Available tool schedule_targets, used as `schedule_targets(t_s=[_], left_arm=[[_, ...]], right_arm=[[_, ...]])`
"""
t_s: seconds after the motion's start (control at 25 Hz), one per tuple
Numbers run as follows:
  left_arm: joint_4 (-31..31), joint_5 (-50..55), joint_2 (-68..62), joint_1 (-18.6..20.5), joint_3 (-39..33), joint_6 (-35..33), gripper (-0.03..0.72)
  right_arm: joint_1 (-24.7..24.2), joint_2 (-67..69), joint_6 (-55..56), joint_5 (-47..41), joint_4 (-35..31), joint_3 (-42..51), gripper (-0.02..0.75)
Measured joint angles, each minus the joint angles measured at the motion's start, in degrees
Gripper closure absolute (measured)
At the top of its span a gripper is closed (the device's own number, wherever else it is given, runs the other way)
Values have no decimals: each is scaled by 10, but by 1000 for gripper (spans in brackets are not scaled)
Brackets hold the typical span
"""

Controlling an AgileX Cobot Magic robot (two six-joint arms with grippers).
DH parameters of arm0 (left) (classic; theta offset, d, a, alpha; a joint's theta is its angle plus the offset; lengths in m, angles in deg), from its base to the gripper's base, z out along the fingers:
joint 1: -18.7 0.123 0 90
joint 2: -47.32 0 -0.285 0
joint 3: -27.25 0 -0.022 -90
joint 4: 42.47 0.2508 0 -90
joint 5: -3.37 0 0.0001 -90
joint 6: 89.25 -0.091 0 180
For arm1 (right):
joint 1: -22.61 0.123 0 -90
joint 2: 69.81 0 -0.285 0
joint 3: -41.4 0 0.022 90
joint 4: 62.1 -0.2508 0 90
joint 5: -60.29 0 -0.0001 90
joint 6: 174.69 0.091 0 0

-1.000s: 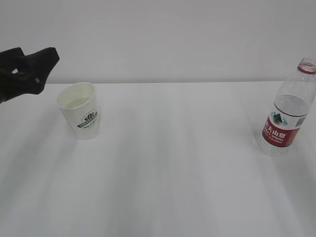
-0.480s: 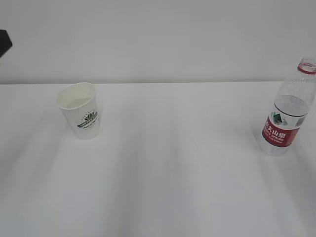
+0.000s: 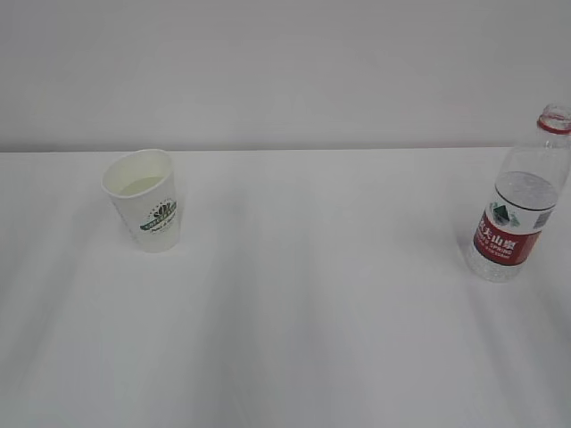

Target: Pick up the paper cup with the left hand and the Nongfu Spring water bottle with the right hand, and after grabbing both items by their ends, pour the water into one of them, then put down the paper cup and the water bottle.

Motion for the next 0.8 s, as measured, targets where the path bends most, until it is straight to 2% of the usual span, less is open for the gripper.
schedule_targets(t_s=[0.28, 0.56, 0.8], left_arm=[[-12, 115, 114, 0, 0, 0, 101], [-14, 199, 196, 0, 39, 0, 109], [-25, 205, 218, 0, 41, 0, 201]], right_arm=[[0, -84, 0, -135, 32, -5, 145], [0, -153, 0, -255, 54, -10, 145], [0, -194, 0, -342, 67, -18, 145]])
